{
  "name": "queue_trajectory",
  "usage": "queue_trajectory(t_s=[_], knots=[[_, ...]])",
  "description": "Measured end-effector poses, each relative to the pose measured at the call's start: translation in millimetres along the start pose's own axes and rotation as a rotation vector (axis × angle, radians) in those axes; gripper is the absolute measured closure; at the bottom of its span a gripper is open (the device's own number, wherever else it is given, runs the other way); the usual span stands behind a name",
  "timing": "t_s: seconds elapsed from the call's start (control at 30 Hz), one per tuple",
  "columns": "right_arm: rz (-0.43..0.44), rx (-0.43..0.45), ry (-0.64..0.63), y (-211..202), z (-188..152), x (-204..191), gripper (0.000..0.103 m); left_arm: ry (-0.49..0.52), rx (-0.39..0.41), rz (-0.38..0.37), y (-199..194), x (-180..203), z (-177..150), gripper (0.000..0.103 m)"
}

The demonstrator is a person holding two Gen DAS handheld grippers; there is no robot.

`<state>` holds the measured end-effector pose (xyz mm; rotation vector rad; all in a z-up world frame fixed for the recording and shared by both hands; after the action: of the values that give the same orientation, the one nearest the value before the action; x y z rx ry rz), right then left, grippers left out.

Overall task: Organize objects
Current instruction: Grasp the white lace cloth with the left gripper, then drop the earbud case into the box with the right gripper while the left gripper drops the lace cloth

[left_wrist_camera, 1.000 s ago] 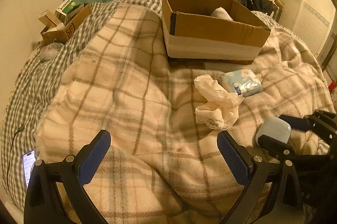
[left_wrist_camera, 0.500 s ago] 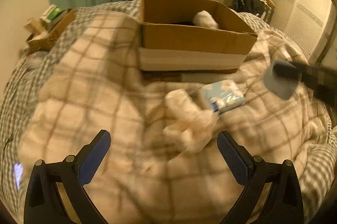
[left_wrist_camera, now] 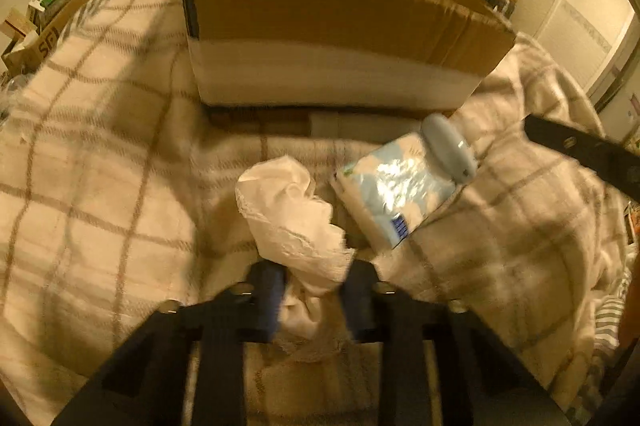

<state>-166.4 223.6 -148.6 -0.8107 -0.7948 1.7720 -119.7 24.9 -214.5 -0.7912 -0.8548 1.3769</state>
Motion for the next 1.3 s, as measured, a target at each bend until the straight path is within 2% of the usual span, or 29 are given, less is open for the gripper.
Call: queue_trajectory(t_s=[0.03, 0.1, 0.17, 0.43, 0.57, 0.6, 0.87, 1.07, 1.17, 1.3], knots=[[0.003, -0.005, -0.003, 2.4, 0.7, -1.2, 0.087, -0.007, 0.014, -0.004, -4.2, -1.4, 1.9, 0.083], [0.004, -0.020, -0.015, 10.9, -0.6, -5.9, 0.064, -0.017, 0.047, 0.007, -13.8, -6.5, 6.3, 0.083], [0.000, -0.025, -0.019, 17.3, -0.8, -9.4, 0.056, -0.019, 0.063, 0.016, -19.3, -9.3, 8.2, 0.083], [-0.012, -0.060, 0.019, 58.7, 5.1, -11.6, 0.056, -0.050, 0.056, 0.042, -17.2, -22.7, 6.4, 0.083], [0.036, -0.077, 0.062, 72.7, 5.4, -7.6, 0.056, -0.047, 0.040, 0.042, -11.0, -23.7, 4.2, 0.083], [0.061, -0.087, 0.070, 75.3, 4.5, -8.3, 0.053, -0.046, 0.034, 0.043, -8.3, -23.5, 3.6, 0.083], [0.054, -0.140, 0.043, 88.1, -3.9, -12.8, 0.051, -0.044, 0.021, 0.054, -6.8, -23.4, 0.0, 0.083], [0.078, -0.131, 0.049, 82.6, -7.3, -11.3, 0.052, -0.049, 0.032, 0.056, -18.6, -23.8, -0.4, 0.083], [0.064, -0.101, 0.040, 67.3, -10.6, -12.2, 0.052, -0.042, 0.045, 0.056, -30.6, -23.6, -1.3, 0.083], [0.053, -0.021, 0.034, 27.7, -3.8, -12.9, 0.052, -0.024, 0.079, 0.053, -51.6, -22.1, 6.6, 0.083]])
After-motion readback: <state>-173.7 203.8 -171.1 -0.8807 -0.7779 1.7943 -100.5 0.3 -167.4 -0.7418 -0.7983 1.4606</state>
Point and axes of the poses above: each gripper's, at about its wrist camera, not at the fingertips, and y roughly the way its jaws point, x to its right, z to its top, the point moved 5 cm from there along y, roughly the way its jaws point, and after that the axes turned 5 degrees about z, right-handed, at the moved point
